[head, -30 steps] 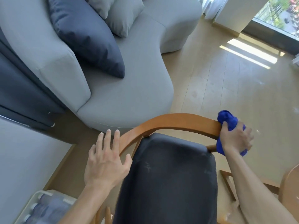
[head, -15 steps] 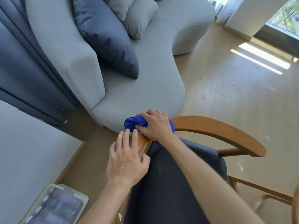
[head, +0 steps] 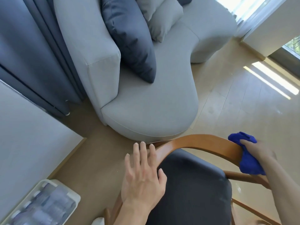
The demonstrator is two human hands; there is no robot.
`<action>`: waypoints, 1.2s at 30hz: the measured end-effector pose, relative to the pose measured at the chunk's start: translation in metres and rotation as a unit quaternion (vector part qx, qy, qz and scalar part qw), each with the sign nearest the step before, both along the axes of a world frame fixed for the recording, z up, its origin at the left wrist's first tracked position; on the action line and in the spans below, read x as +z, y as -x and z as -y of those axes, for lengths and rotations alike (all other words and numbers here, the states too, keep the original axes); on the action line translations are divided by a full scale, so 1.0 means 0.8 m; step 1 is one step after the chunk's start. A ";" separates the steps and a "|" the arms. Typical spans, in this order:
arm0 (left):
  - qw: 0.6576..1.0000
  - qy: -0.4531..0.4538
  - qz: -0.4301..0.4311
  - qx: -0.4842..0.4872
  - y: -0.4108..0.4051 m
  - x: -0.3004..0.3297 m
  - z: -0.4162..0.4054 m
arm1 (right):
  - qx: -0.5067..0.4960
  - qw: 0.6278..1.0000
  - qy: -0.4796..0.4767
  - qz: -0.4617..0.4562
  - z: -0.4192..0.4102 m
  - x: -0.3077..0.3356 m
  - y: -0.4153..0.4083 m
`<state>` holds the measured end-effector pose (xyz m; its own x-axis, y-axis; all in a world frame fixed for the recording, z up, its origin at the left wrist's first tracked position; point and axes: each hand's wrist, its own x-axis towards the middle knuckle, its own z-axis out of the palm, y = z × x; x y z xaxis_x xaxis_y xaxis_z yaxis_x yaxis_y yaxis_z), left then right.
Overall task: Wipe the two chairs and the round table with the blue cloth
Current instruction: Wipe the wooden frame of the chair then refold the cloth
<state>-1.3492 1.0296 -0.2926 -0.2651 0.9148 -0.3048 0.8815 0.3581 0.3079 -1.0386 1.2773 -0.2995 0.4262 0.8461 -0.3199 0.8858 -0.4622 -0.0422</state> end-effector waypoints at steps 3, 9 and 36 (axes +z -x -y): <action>1.000 -0.005 -0.005 0.002 0.000 -0.003 0.000 | 0.049 0.998 -0.012 0.035 0.002 -0.008 0.026; 1.000 -0.004 -0.008 0.004 -0.002 -0.005 -0.001 | 0.187 0.982 0.010 0.011 0.004 -0.016 0.126; 0.987 -0.147 0.063 0.008 -0.002 -0.014 0.013 | 0.411 0.867 0.265 0.094 0.055 -0.029 0.323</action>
